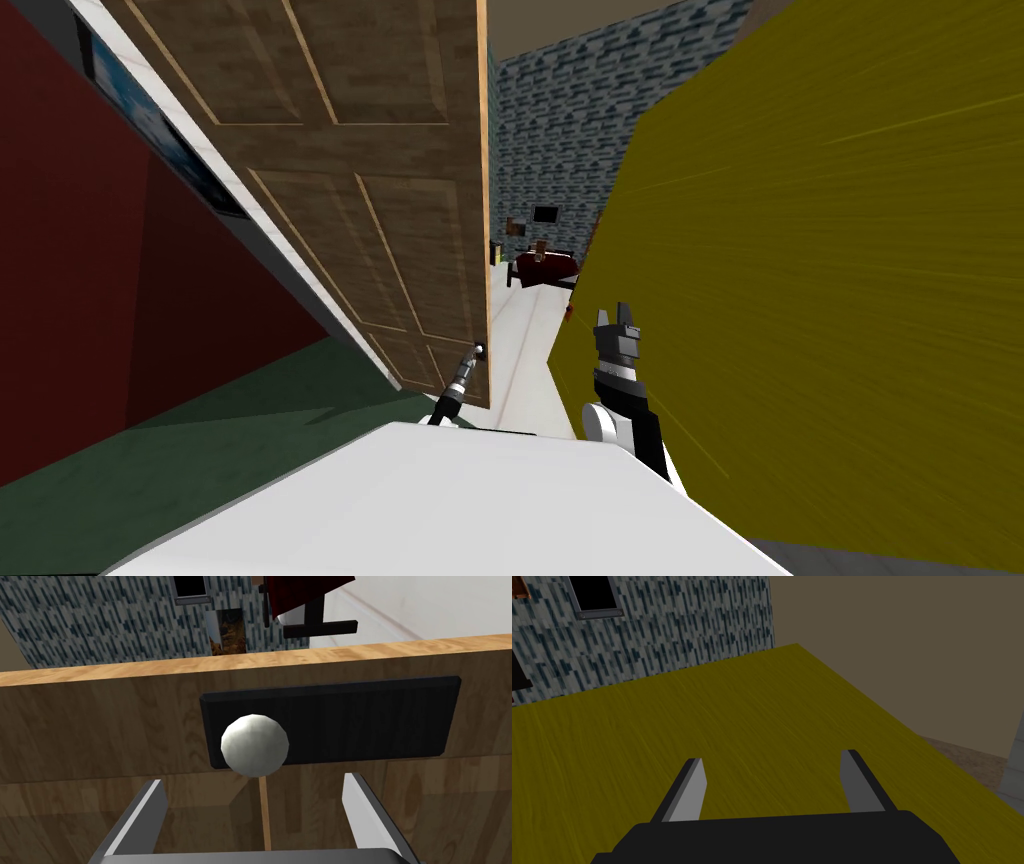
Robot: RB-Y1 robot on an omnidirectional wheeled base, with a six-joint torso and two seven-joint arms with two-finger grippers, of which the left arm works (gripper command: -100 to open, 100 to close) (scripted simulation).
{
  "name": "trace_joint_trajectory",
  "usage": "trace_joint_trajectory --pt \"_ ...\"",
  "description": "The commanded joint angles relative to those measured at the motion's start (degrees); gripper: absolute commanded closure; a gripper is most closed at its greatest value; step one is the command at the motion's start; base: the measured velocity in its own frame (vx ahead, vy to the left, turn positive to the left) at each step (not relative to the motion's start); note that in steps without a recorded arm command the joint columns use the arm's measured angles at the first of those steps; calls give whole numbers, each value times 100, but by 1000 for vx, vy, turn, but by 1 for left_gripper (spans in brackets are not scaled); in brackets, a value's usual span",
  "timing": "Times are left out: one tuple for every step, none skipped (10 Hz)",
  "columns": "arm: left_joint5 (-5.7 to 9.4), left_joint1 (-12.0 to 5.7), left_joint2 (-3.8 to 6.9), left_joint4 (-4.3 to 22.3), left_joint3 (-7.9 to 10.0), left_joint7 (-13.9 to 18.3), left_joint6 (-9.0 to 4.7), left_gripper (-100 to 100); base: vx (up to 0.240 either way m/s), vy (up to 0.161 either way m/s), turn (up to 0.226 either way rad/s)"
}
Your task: Push the door open
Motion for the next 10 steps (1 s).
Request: trace_joint_trajectory --pt "6 -7 -38 15 17 -6 -17 -100 185 -31 -21" --pt "10 -14 -80 30 28 -11 -31 -100 188 -27 -17" --pt "8 -16 -58 31 22 -9 -26 -100 75 -9 10" --pt "8 -16 -58 31 22 -9 -26 100 -18 -1 -5" --pt "8 -16 -58 31 22 -9 -26 100 -28 3 -11" --pt "8 -16 -58 31 22 -9 -26 100 -16 4 -5" --pt "8 -16 -58 31 22 -9 -26 100 -9 2 1" --pt "8 -16 -58 31 22 -9 -26 100 -5 0 2" --pt "8 -16 -58 31 22 -9 -26 100 0 0 0" --pt "99 -41 12 74 2 -87 -25 100 95 -31 103"
